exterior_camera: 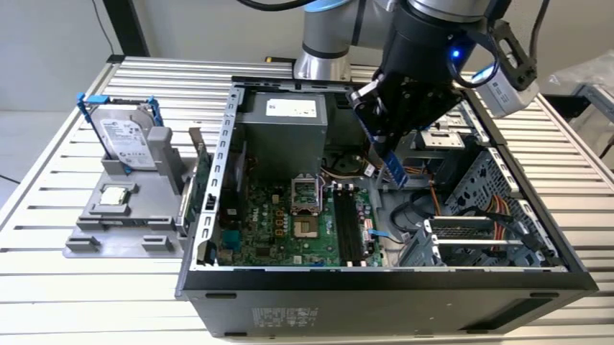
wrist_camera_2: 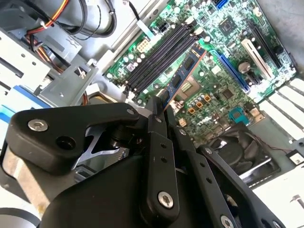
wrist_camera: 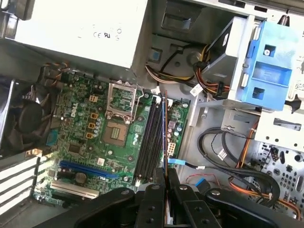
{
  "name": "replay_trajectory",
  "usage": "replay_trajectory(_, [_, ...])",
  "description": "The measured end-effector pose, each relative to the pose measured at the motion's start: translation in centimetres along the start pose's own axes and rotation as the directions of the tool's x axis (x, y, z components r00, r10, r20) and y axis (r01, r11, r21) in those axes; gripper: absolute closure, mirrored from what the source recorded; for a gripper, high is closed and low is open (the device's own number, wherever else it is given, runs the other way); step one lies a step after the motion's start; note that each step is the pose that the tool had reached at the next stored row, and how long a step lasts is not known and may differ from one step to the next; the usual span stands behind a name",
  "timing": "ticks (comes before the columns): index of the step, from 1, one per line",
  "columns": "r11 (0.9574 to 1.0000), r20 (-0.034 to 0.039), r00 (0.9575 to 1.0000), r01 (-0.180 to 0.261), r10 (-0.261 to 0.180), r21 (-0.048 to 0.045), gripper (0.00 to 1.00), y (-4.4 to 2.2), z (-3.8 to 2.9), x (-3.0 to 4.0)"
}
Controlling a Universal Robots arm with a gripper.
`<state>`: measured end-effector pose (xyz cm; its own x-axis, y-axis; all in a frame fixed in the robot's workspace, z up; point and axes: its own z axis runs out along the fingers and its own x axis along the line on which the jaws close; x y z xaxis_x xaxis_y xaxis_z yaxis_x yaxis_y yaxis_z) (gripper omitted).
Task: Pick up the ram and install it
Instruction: 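Insert the ram into the slot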
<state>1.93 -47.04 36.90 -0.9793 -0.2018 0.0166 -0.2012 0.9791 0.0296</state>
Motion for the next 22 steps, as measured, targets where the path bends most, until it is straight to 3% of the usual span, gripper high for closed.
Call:
replay_trajectory(16, [0.9976, 0.0058, 0.9975, -0.070, 0.070, -0.0008, 1.00, -0.01, 0.06, -0.03])
replay_trajectory(22, [0.9923, 0.0073, 0.9922, -0.124, 0.124, -0.0018, 1.00, -0.01, 0.06, -0.04])
